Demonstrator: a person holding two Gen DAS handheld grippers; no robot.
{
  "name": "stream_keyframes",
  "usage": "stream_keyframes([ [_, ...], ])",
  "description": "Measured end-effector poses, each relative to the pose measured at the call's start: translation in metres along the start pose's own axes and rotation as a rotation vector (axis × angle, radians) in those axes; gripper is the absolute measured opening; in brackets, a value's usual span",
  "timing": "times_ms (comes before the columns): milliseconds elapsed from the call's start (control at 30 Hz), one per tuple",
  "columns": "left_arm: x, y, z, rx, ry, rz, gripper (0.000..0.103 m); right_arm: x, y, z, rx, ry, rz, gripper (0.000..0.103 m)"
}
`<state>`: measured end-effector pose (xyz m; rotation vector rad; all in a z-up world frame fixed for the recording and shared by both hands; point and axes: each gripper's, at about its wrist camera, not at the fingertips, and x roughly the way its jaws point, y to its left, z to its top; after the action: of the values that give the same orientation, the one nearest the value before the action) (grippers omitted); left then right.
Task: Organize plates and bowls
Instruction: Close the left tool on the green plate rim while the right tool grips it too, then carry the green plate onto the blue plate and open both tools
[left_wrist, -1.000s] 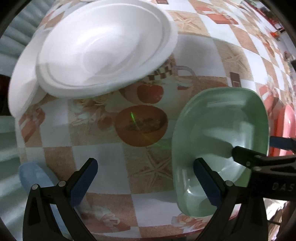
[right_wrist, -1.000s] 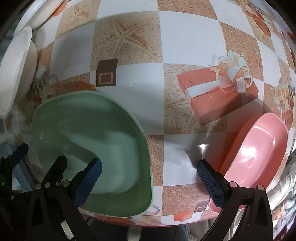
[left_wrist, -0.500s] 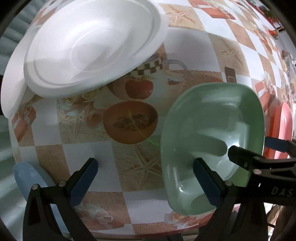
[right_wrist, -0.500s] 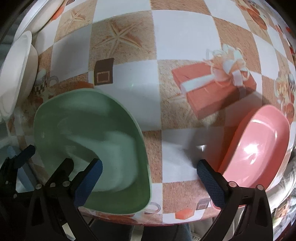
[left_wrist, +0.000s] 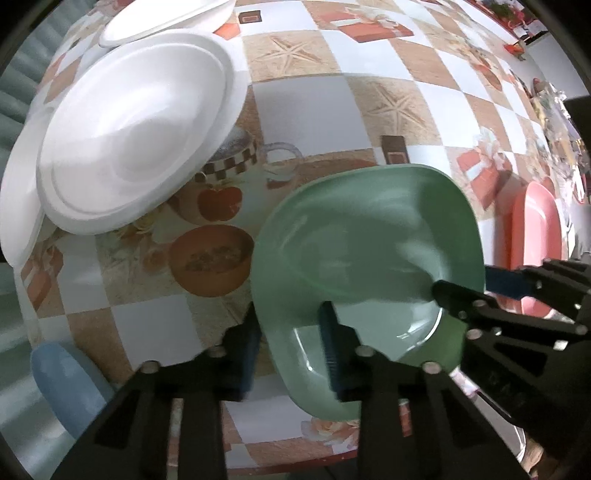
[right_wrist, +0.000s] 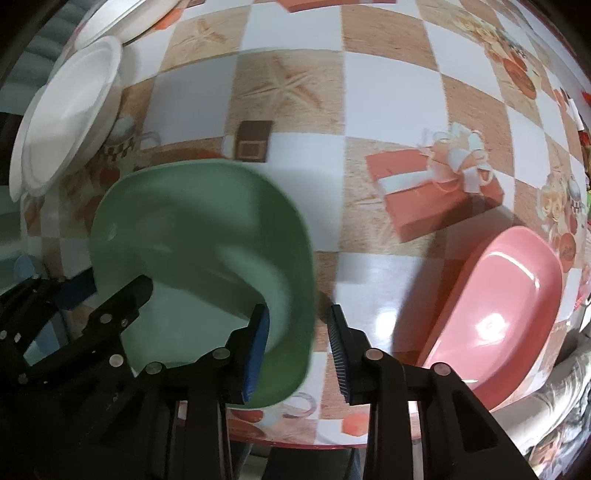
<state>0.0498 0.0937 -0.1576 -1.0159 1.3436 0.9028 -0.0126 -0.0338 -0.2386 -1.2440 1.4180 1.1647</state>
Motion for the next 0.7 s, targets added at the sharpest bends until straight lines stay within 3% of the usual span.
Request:
stream_keyframes([
  [200, -0.001, 0.020, -0.027, -0.045, 0.004, -0.005, 0.025, 0.000, 0.004, -0.003, 0.004, 0.018, 0.028, 0.023],
  [700, -0.001, 0.051, -0.069, -0.152, -0.001, 0.057, 0.024, 0.003, 0.024, 0.000, -0.163, 0.067, 0.048, 0.022],
])
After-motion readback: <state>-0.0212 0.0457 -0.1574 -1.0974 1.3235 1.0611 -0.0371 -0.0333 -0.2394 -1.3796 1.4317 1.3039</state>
